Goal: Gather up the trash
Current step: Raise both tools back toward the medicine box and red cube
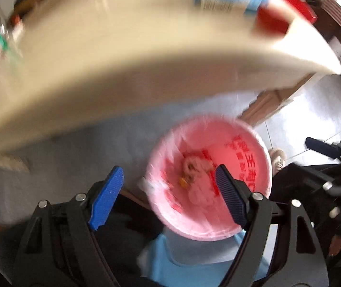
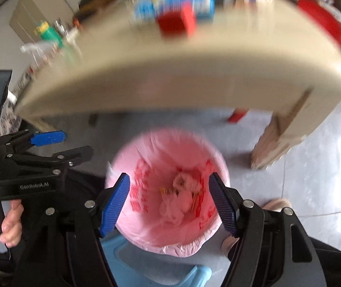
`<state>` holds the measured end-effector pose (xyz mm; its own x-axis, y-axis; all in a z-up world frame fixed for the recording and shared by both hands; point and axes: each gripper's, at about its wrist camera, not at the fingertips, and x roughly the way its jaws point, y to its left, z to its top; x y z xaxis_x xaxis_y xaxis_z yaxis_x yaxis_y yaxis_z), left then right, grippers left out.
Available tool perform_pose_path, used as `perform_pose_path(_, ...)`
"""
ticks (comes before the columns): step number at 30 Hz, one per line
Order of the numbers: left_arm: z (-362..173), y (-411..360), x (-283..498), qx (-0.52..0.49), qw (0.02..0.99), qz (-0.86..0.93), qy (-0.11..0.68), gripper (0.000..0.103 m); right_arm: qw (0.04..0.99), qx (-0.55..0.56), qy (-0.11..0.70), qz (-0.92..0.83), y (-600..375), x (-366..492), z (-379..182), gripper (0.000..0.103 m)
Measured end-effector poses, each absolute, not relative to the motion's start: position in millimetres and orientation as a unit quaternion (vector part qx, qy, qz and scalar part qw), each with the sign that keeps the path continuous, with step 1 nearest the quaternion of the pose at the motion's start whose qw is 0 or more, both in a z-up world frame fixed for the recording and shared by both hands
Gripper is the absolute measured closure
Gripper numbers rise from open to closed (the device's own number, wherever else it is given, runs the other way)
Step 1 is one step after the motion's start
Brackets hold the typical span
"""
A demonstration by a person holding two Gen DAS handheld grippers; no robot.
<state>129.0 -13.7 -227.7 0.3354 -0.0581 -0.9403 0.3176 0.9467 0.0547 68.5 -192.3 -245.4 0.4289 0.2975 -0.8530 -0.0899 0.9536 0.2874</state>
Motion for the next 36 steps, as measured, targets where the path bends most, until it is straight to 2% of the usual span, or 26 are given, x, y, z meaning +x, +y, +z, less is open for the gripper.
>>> perform_pose_path(1,-209,-13,130,0.129,0.82,-0.123,0.545,0.025,0.85,0.102,0.505,0.112,-196,65,-229,0.035)
perform_pose_path(3,-171,-13,135,0.161,0.84,-0.139,0.499,0.025,0.869,0.108,0.472,0.103,-203,58,-201,0.024)
perform_pose_path(9,-71,-19,156,0.22,0.867,-0.222,0.389,0.014,0.922,0.115,0.362,0.079,-220,42,-113,0.02)
perform_pose_path(14,-21,-34,174,0.268,0.853,-0.286,0.345,0.012,0.945,0.107,0.299,0.076,-221,37,-63,0.01)
perform_pose_path(18,-14,-48,175,0.332,0.819,-0.33,0.33,0.011,0.952,0.105,0.278,0.073,-220,41,-43,0.007)
perform_pose_path(24,-45,-68,175,0.431,0.743,-0.388,0.335,0.011,0.956,0.102,0.27,0.054,-219,53,-40,0.007)
perform_pose_path(36,-98,-94,221,0.476,0.654,-0.446,0.383,0.011,0.939,0.11,0.321,0.052,-215,94,-92,0.007)
